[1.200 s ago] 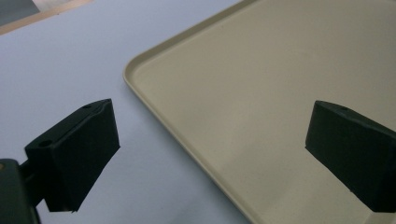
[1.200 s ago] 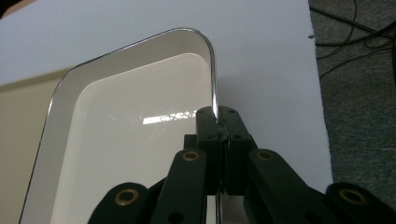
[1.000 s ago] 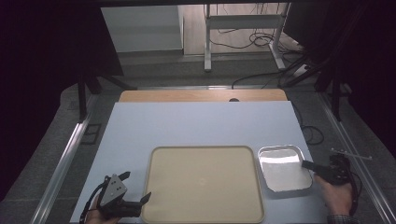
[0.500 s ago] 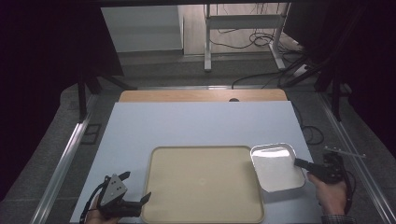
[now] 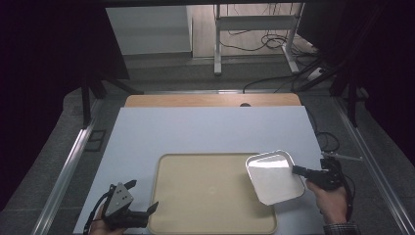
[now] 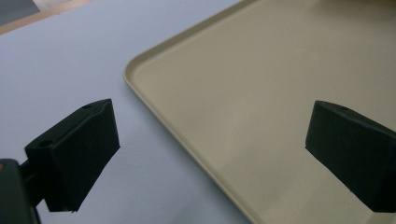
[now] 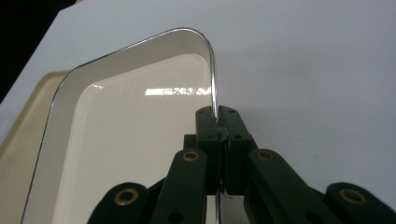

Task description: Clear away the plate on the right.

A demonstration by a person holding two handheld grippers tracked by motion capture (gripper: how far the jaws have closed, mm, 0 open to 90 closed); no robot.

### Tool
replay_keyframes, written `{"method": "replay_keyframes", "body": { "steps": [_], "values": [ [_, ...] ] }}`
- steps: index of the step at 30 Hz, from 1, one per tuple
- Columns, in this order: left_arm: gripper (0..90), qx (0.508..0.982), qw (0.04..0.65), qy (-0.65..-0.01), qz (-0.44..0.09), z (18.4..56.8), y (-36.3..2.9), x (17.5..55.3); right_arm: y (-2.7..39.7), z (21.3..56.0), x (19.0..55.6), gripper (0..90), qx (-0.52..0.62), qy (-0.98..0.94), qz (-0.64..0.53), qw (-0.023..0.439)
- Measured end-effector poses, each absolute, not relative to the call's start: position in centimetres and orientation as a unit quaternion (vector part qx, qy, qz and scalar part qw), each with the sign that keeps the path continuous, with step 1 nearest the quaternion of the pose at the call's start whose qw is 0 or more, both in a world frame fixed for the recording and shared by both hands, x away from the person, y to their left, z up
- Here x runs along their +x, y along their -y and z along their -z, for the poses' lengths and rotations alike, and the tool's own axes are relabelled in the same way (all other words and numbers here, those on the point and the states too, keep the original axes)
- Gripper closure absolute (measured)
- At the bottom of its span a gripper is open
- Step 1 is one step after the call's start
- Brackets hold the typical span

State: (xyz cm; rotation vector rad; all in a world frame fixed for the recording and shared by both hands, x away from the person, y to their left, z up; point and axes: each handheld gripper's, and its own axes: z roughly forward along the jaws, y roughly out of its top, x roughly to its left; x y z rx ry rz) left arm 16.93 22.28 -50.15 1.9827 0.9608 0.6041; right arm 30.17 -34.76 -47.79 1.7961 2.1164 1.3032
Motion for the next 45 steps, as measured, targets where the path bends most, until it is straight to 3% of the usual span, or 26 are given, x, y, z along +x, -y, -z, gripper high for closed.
{"method": "replay_keyframes", "body": {
  "steps": [45],
  "values": [
    [2.4,0.79,0.414,-0.381,-0.241,50.2,-22.2,16.9,23.7,49.2,32.0,88.6,0.526,-0.733,-0.429,-0.039]
  ]
}}
